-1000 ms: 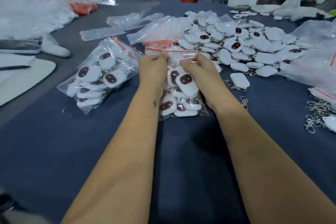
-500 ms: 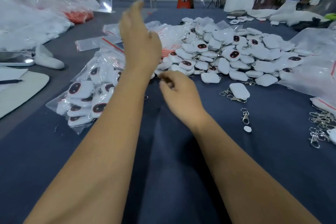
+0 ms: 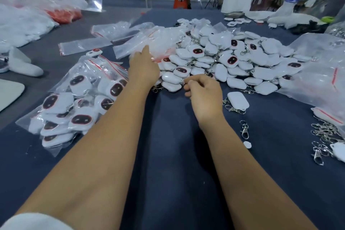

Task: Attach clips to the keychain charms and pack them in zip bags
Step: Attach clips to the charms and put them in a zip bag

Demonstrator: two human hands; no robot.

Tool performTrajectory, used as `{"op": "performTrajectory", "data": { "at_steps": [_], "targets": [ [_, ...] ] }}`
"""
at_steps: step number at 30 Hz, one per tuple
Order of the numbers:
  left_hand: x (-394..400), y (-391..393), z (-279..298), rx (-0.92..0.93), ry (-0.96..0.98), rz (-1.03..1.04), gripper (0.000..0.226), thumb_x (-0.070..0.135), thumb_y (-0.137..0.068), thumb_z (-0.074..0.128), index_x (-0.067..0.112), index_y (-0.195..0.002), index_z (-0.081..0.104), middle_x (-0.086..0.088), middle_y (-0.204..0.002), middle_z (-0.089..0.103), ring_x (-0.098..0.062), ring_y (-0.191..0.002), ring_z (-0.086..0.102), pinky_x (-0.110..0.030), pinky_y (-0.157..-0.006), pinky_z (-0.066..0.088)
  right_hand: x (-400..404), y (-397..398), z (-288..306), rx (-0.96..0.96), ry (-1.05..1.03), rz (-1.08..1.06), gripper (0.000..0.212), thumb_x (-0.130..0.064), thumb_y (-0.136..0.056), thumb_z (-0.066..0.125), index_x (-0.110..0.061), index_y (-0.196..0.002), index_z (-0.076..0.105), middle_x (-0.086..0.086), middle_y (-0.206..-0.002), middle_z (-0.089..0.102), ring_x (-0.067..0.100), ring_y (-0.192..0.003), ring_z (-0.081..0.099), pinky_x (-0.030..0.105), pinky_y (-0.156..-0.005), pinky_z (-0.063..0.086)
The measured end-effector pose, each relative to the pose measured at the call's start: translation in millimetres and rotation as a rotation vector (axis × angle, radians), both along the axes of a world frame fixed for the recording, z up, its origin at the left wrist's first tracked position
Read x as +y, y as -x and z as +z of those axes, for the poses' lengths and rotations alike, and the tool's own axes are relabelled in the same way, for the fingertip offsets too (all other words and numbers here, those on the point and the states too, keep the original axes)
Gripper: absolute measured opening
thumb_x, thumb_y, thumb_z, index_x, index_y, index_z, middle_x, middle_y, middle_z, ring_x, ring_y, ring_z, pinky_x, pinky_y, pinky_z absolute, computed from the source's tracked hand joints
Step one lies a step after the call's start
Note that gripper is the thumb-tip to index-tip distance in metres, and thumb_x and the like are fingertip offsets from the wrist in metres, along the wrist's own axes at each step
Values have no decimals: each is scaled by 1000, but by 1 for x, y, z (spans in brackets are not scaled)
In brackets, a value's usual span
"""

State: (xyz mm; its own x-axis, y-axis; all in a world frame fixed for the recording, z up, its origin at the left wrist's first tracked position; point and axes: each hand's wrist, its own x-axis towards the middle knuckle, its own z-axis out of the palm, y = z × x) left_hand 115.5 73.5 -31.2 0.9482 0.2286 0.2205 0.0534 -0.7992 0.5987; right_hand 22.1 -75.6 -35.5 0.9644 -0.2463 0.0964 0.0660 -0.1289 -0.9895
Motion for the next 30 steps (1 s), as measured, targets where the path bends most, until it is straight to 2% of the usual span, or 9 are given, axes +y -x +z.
{"op": "performTrajectory", "data": {
  "at_steps": [3, 5, 8, 13, 17, 20, 22, 26, 30],
  "targets": [
    [-4, 1, -3, -109, -31, 40, 34, 15, -94, 47, 12, -122, 65, -14, -126, 62, -33, -123, 49, -37, -101, 41, -1, 2, 1, -7, -61, 7, 28, -2, -89, 46, -21, -80, 66, -5, -68, 60, 0, -50, 49, 15, -52, 43],
    [-5, 5, -7, -166, -31, 75, 29, 17, -93, 50, 13, -111, 72, -13, -128, 60, -30, -124, 47, -35, -100, 41, -1, 4, 1, -12, -96, 7, 27, -1, -90, 46, -19, -81, 66, -3, -70, 61, -4, -47, 49, 12, -50, 42],
    [-7, 11, -9, -171, 17, 39, 21, 19, -93, 50, 13, -102, 68, -9, -134, 53, -28, -120, 51, -37, -97, 42, -2, 4, 1, -18, -105, 11, 26, -1, -90, 46, -17, -83, 66, -3, -71, 62, -5, -48, 50, 11, -49, 43],
    [-15, 26, 1, -360, 403, 156, 13, 20, -103, 32, 14, -100, 43, -1, -89, 55, -15, -75, 48, -35, -73, 39, -3, 5, 1, -24, -124, 18, 25, -3, -90, 48, -18, -82, 66, -4, -72, 63, -5, -49, 52, 11, -53, 44],
    [-26, 50, 17, -777, 230, -2, 17, 13, -100, 38, 5, -99, 53, 4, -120, 53, -10, -110, 48, -6, -92, 28, -2, 7, 7, -59, -267, 74, 12, -19, -96, 55, -22, -91, 66, -3, -84, 69, 3, -64, 60, 22, -66, 48],
    [-53, 70, 10, -647, 144, -276, 12, 17, -96, 47, 11, -94, 57, -2, -140, 53, -17, -130, 43, -12, -101, 23, -5, 10, 9, -123, -437, 207, 30, -32, -97, 57, -26, -125, 50, -2, -111, 69, 6, -89, 67, 22, -72, 56],
    [-73, 84, -1, -455, 238, -384, 16, 20, -95, 48, 10, -96, 60, -3, -132, 59, -11, -121, 47, -20, -98, 33, -10, 10, 9, -86, -422, 163, 45, -31, -96, 60, -20, -136, 43, -2, -113, 69, 11, -102, 68, 27, -82, 57],
    [-93, 99, -11, -226, 501, -380, 23, 19, -99, 43, 7, -87, 58, -4, -84, 61, -19, -81, 54, -34, -76, 44, -24, 12, 9, -35, -351, -37, 6, -11, -97, 52, -10, -95, 58, 5, -85, 65, 18, -81, 63, 39, -87, 53],
    [-83, 101, -10, -238, 493, -263, 18, 13, -93, 48, 18, -84, 62, 7, -83, 62, -4, -76, 54, -21, -69, 40, -36, 10, 9, -24, -401, -91, 24, -3, -96, 46, -12, -90, 67, 6, -79, 64, 18, -75, 59, 38, -81, 54]
  ]
}}
